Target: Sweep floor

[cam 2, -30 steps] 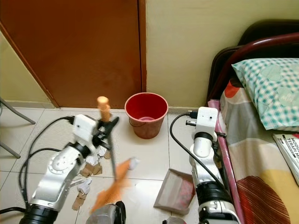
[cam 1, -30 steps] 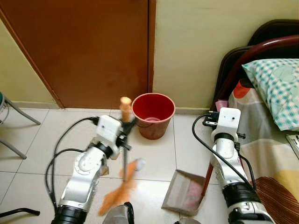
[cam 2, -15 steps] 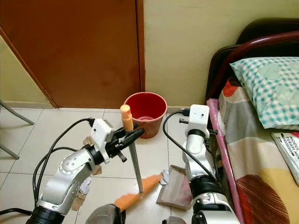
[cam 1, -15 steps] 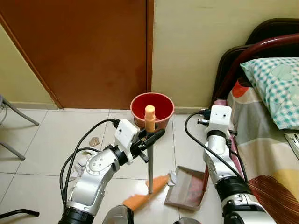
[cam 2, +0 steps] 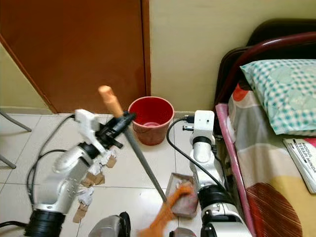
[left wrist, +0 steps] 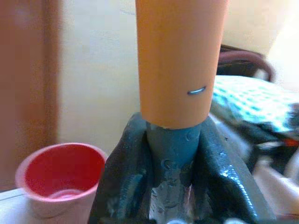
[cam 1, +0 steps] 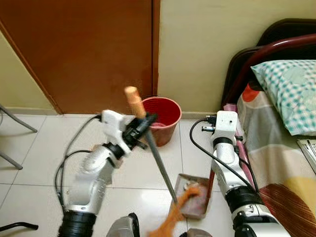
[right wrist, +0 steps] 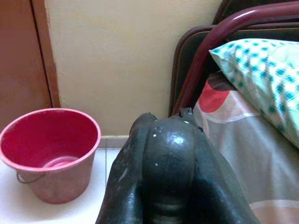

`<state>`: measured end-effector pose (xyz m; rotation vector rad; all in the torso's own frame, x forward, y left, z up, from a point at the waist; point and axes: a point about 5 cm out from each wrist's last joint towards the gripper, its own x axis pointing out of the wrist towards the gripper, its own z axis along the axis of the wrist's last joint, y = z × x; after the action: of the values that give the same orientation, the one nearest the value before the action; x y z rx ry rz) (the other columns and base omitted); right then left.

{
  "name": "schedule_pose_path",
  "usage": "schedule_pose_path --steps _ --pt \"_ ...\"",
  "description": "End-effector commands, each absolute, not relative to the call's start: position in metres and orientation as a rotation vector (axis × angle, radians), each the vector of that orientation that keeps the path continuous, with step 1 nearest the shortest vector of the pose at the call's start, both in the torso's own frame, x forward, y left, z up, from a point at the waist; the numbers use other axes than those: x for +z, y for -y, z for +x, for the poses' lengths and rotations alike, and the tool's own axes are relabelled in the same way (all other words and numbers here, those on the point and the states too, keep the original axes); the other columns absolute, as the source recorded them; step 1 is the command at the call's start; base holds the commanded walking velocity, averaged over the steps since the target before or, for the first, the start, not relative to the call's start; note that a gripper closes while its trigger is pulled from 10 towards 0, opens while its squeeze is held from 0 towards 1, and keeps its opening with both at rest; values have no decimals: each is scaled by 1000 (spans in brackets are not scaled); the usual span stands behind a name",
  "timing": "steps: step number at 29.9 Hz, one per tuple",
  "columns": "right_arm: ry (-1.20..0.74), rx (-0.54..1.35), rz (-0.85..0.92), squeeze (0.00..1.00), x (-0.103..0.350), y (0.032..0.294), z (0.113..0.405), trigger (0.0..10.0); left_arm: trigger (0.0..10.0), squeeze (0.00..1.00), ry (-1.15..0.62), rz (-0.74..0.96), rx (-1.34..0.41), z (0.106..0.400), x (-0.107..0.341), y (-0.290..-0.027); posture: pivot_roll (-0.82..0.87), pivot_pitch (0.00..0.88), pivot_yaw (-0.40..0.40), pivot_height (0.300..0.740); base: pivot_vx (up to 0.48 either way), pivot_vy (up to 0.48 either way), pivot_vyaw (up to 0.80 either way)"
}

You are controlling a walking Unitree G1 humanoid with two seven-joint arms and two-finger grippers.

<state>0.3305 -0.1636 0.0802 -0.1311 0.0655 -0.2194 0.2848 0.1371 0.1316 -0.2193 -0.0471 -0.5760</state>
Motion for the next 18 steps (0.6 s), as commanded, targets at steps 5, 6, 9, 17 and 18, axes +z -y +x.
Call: schedule_pose_path --steps 5,6,9,17,18 --pt "-63 -249 -115 0 80 178 327 10000 10000 0 62 -167 -489 279 133 -165 22 106 -15 740 0 0 0" --pt "-63 -249 -115 0 80 178 327 10000 10000 0 62 -167 -489 279 133 -165 22 106 -15 740 0 0 0" --pt "-63 -254 -113 0 79 180 326 10000 10000 0 60 -168 -480 278 133 -168 24 108 -16 740 0 0 0" --pt "-72 -253 -119 0 78 184 326 10000 10000 0 -1 -180 -524 268 128 -173 23 107 -15 740 0 0 0" --pt "-76 -257 -128 0 78 185 326 10000 10000 0 -8 -164 -522 267 127 -176 23 107 -15 740 0 0 0"
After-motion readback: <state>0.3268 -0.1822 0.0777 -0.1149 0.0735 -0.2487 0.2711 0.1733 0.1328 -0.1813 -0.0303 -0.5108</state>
